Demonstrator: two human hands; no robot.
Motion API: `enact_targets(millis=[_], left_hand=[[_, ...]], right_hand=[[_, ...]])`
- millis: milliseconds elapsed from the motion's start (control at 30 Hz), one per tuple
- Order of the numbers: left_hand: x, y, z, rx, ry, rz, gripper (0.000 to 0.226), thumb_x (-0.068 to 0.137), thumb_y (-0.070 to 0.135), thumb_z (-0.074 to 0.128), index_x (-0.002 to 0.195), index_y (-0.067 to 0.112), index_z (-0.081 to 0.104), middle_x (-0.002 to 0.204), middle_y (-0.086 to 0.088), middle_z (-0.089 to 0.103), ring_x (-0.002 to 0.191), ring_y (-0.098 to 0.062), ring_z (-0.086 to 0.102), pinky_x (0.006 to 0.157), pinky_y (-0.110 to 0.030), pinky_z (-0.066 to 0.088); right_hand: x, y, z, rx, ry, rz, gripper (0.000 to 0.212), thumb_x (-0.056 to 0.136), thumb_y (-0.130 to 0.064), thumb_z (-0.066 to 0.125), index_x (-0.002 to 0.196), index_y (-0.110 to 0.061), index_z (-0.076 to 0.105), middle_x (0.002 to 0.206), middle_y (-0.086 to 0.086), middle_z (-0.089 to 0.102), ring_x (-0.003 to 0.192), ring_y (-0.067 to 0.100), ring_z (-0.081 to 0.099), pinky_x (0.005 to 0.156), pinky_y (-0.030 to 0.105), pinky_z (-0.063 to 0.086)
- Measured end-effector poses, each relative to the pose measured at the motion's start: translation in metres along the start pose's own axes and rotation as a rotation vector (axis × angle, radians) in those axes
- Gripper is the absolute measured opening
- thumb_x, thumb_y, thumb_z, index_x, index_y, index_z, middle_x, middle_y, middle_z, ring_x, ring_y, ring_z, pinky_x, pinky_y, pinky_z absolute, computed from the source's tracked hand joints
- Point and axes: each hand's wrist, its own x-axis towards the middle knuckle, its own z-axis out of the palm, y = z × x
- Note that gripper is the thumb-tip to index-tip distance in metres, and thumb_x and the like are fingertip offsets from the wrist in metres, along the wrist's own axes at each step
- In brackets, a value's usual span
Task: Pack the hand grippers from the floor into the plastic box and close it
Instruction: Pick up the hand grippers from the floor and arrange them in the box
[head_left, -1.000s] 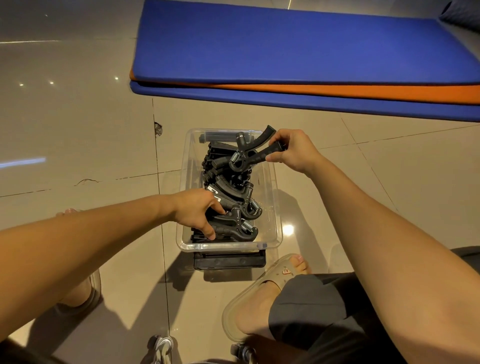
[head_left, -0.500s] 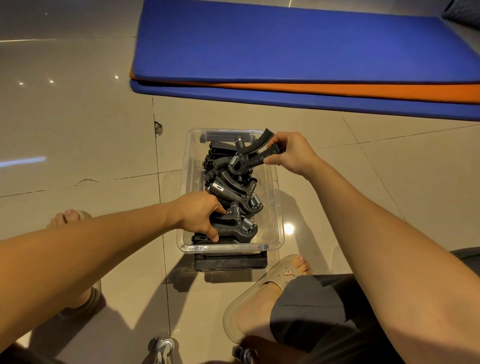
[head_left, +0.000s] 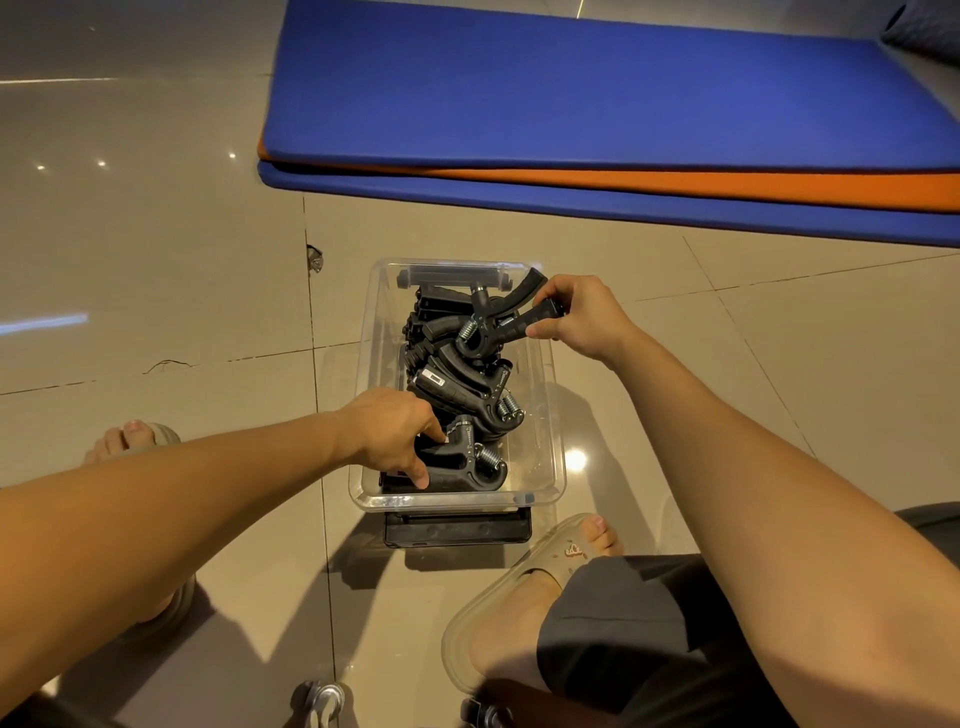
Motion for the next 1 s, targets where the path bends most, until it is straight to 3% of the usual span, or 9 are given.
enact_targets(millis=[133,267,400,567,667,767,833,900,1000], left_hand=[[0.002,0.001,-0.001,-0.027,-0.020,-0.002,0.077,0.073,0.063,0.077,0.140,0.032,0.056,0.131,0.009,0.065,0.119,-0.015,0.060,0.086,-0.029,0.047],[0.000,0.002,-0.018,-0.280,0.046,-0.021,0.073,0.074,0.057,0.080,0.137,0.026,0.060,0.131,0.007,0.067,0.116,-0.011,0.063,0.096,-0.032,0.052],[-0.002,0.006,-0.029,-0.418,0.299,-0.074,0.055,0.080,0.053,0.078,0.126,0.026,0.068,0.117,0.007,0.073,0.104,-0.009,0.068,0.087,-0.026,0.054],[-0.004,0.010,-0.051,-0.467,0.705,-0.263,0.068,0.079,0.059,0.076,0.134,0.023,0.058,0.124,0.003,0.065,0.107,-0.017,0.063,0.086,-0.035,0.054],[-0.002,0.007,-0.064,-0.595,0.681,-0.251,0.061,0.074,0.058,0.080,0.124,0.029,0.061,0.112,0.008,0.069,0.100,-0.015,0.065,0.079,-0.033,0.053],[-0.002,0.002,-0.070,-0.705,0.702,-0.256,0.062,0.076,0.053,0.081,0.129,0.025,0.064,0.111,0.005,0.072,0.093,-0.013,0.067,0.079,-0.033,0.054],[-0.003,-0.003,-0.074,-0.678,0.707,-0.257,0.069,0.076,0.053,0.081,0.135,0.021,0.062,0.118,0.003,0.071,0.102,-0.016,0.067,0.089,-0.038,0.055],[-0.006,-0.005,-0.082,-0.609,0.730,-0.220,0.058,0.076,0.053,0.081,0.125,0.026,0.067,0.109,0.009,0.070,0.097,-0.013,0.066,0.085,-0.037,0.056],[-0.010,-0.009,-0.094,-0.525,0.742,-0.122,0.037,0.075,0.046,0.082,0.106,0.030,0.070,0.093,0.011,0.066,0.085,-0.008,0.062,0.076,-0.039,0.057]], right_hand=[[-0.003,0.000,-0.001,0.024,0.005,0.024,0.030,0.073,-0.009,0.089,0.096,-0.013,0.070,0.084,0.000,0.069,0.081,0.020,0.065,0.082,0.038,0.057],[-0.006,-0.002,-0.003,0.035,0.014,0.030,0.030,0.072,-0.010,0.089,0.093,-0.016,0.069,0.081,-0.002,0.068,0.076,0.017,0.064,0.079,0.036,0.056],[-0.012,-0.008,-0.003,0.042,0.019,0.027,0.031,0.073,-0.011,0.089,0.097,-0.015,0.070,0.082,-0.002,0.068,0.078,0.017,0.064,0.078,0.036,0.056],[-0.021,-0.025,-0.008,0.135,0.013,-0.005,0.029,0.074,-0.009,0.088,0.096,-0.016,0.070,0.082,0.000,0.068,0.073,0.014,0.063,0.069,0.030,0.052],[-0.027,-0.039,-0.009,0.296,-0.032,-0.031,0.028,0.074,-0.004,0.086,0.094,-0.015,0.070,0.080,0.006,0.068,0.060,0.008,0.062,0.057,0.024,0.049],[-0.030,-0.048,-0.010,0.346,-0.082,-0.049,0.028,0.076,-0.003,0.085,0.099,-0.009,0.069,0.081,0.009,0.069,0.061,0.012,0.063,0.059,0.028,0.054],[-0.029,-0.048,-0.013,0.286,-0.116,-0.041,0.027,0.079,-0.007,0.083,0.101,-0.005,0.068,0.088,0.016,0.071,0.068,0.018,0.067,0.067,0.035,0.058],[-0.026,-0.047,-0.018,0.046,-0.069,-0.066,0.020,0.084,-0.023,0.081,0.094,-0.009,0.070,0.085,0.011,0.072,0.075,0.019,0.067,0.073,0.042,0.057],[-0.020,-0.048,-0.019,-0.321,0.209,-0.113,0.030,0.089,-0.048,0.070,0.079,-0.020,0.067,0.073,-0.005,0.064,0.072,0.015,0.060,0.061,0.035,0.049]])
